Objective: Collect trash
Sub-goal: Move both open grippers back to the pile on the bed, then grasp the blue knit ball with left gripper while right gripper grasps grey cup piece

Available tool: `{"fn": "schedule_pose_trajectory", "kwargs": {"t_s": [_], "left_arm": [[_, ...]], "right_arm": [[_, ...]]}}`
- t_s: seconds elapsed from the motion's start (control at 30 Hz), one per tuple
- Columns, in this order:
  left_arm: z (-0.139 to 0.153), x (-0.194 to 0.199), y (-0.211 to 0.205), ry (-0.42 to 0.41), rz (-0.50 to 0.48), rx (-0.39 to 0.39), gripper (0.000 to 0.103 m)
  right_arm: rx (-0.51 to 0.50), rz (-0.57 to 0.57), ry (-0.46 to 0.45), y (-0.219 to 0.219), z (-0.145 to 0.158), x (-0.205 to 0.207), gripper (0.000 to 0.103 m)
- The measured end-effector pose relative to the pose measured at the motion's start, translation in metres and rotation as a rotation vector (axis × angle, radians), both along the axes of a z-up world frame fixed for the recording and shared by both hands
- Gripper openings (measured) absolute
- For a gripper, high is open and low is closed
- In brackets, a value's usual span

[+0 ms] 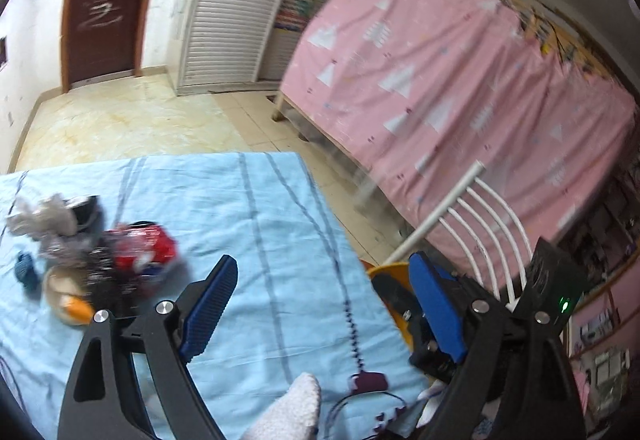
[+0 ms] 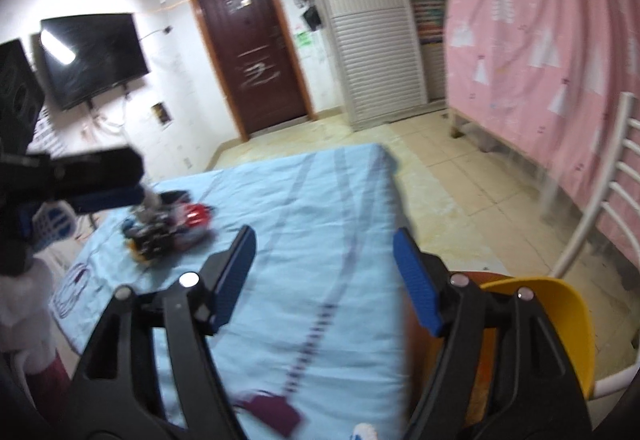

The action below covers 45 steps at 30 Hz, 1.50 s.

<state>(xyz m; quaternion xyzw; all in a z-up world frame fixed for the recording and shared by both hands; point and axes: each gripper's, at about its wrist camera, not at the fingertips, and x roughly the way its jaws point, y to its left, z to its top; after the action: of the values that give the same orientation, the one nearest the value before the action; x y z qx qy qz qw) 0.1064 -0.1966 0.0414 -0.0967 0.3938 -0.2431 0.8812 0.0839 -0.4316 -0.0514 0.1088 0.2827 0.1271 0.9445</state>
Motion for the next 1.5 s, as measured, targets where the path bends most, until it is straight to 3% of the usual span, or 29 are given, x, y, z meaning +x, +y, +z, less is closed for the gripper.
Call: {"fn": "schedule_pose_trajectory", "kwargs": {"t_s": [0.3, 0.6, 0.83, 1.03, 1.23, 1.5], "left_arm": [[-0.004, 0.004, 0.072, 0.013, 0.109, -0.038, 0.080], [-0.020, 0.010, 0.145, 0.056, 0.232, -0.063, 0.080], [-0.028, 0.019, 0.189, 0.038, 0.266, 0.114, 0.085], [-0.049, 0.036, 0.223, 0.100, 0.324, 0.129, 0.085], [-0.077, 0.058, 0.232, 0.163, 0.356, 0.186, 0.085], [-0.094, 0.077, 0.232, 0.152, 0.401, 0.294, 0.084]], "right_arm": [[-0.039, 0.192, 0.030, 0.089, -0.002, 0.006, 0.073], [-0.075, 0.322, 0.068, 0.149, -0.009, 0.004, 0.073], [-0.098, 0.417, 0.093, 0.182, -0.018, 0.000, 0.073], [-0.145, 0.463, 0.112, 0.203, -0.026, 0.000, 0.073], [-0.177, 0.493, 0.126, 0.213, -0.027, -0.001, 0.061], [-0.285, 0.524, 0.148, 0.230, -0.036, -0.006, 0.051]]}}
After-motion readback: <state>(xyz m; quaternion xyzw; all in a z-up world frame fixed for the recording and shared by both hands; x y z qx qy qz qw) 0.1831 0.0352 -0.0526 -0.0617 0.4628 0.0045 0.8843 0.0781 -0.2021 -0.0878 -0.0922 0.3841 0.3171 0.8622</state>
